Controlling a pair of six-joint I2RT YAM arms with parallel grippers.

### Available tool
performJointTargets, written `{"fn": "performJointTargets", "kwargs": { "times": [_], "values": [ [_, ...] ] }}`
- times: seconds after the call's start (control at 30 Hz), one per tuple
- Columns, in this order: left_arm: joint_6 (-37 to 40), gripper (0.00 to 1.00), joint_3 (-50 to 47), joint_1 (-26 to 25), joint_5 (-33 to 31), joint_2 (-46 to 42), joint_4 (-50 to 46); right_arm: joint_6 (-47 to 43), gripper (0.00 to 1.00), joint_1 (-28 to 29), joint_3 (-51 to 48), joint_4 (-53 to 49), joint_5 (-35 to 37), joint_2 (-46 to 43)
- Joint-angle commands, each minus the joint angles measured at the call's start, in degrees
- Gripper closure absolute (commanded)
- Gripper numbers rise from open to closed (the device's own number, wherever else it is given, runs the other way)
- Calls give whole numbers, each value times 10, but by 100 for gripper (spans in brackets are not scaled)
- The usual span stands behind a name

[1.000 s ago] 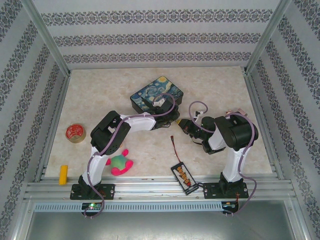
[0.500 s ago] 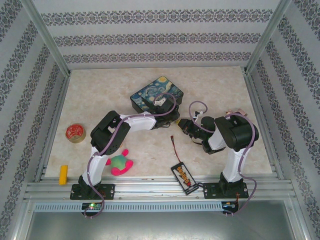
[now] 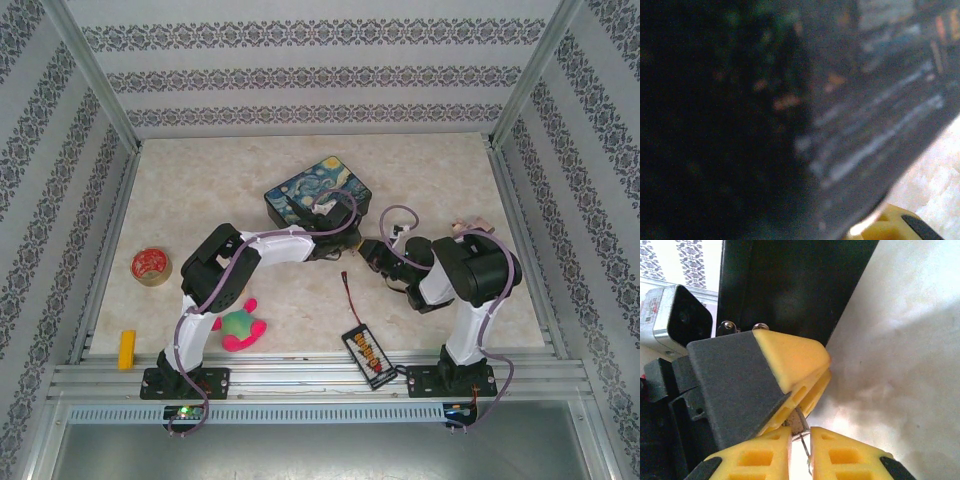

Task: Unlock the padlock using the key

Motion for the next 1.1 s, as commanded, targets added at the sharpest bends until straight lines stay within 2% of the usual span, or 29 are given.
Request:
{"fn": "performJointTargets", "kwargs": {
  "times": [0.0, 0.33, 0.63, 1.0, 1.07],
  "values": [
    [15, 83, -3, -17, 11, -18, -52, -14, 81, -3, -9, 32, 16, -12],
    [8, 81, -5, -17, -3, -21, -45, -22, 80, 8, -27, 29, 30, -20],
    [-1, 81, -3, -16, 2, -18, -39, -38, 75, 43, -35, 32, 44, -17],
    [0, 81, -7, -16, 6, -22, -36, -40, 76, 45, 3, 32, 43, 16],
    [0, 81, -8, -16, 8, -22, -35, -40, 79, 45, 3, 32, 43, 19]
  ]
}}
